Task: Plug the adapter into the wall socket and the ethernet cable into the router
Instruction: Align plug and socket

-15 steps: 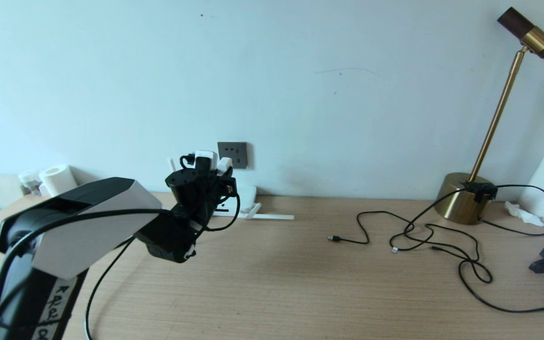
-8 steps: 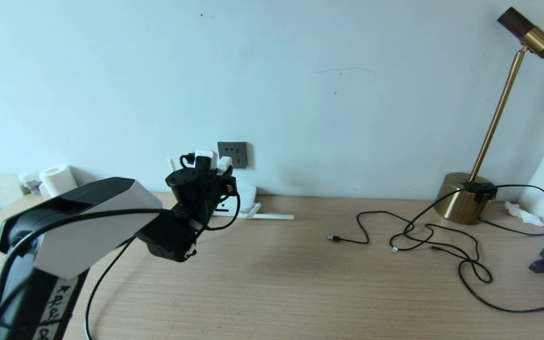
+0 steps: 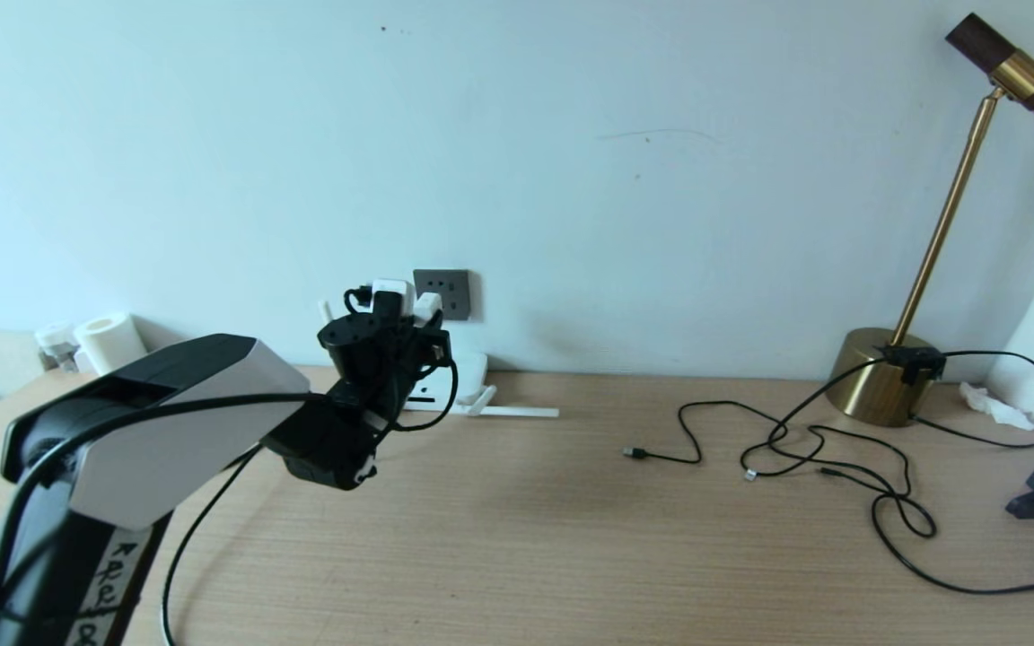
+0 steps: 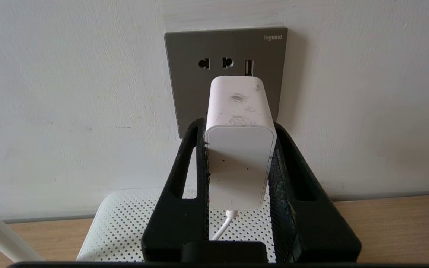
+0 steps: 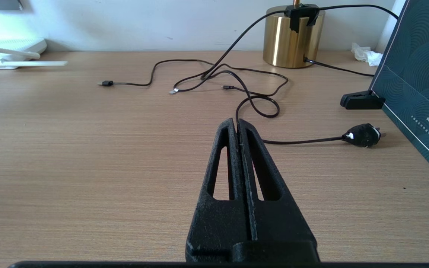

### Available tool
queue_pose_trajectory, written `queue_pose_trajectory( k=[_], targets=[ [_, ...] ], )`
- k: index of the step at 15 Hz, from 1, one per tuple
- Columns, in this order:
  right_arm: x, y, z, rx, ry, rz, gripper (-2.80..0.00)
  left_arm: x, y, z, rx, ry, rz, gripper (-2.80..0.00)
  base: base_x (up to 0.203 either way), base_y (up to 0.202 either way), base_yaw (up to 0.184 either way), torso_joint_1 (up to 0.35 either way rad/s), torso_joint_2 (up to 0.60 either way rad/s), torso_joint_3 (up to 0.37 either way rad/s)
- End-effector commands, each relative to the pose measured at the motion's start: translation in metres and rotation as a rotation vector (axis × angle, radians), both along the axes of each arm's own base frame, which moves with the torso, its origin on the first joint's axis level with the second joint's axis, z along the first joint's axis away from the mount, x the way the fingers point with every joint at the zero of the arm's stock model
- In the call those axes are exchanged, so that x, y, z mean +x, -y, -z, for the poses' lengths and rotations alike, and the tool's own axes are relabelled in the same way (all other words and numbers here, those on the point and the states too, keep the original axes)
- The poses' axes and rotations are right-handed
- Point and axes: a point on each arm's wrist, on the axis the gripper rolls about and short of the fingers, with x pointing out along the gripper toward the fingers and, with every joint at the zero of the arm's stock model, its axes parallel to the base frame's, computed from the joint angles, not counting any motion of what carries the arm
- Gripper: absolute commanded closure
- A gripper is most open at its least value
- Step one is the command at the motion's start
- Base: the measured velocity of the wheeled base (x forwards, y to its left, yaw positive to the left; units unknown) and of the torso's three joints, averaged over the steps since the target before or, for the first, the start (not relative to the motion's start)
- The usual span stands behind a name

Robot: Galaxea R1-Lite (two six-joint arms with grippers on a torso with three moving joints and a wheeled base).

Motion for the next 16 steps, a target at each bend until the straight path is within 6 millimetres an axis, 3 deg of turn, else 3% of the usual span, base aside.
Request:
queue_pose_trajectory(
  k=[1,16],
  targets=[
    [0.001,0.000,0.003,0.000,-0.010,0.000,0.00,0.001,0.001,0.001,-0.001,0.006,-0.001,0.00,0.000,0.000,0.000,0.000,0.00,0.000],
    [0.001,0.000,0.003,0.000,-0.010,0.000,0.00,0.013,0.005,-0.001,-0.008,0.003,-0.042,0.00,0.000,0.000,0.000,0.000,0.00,0.000]
  ],
)
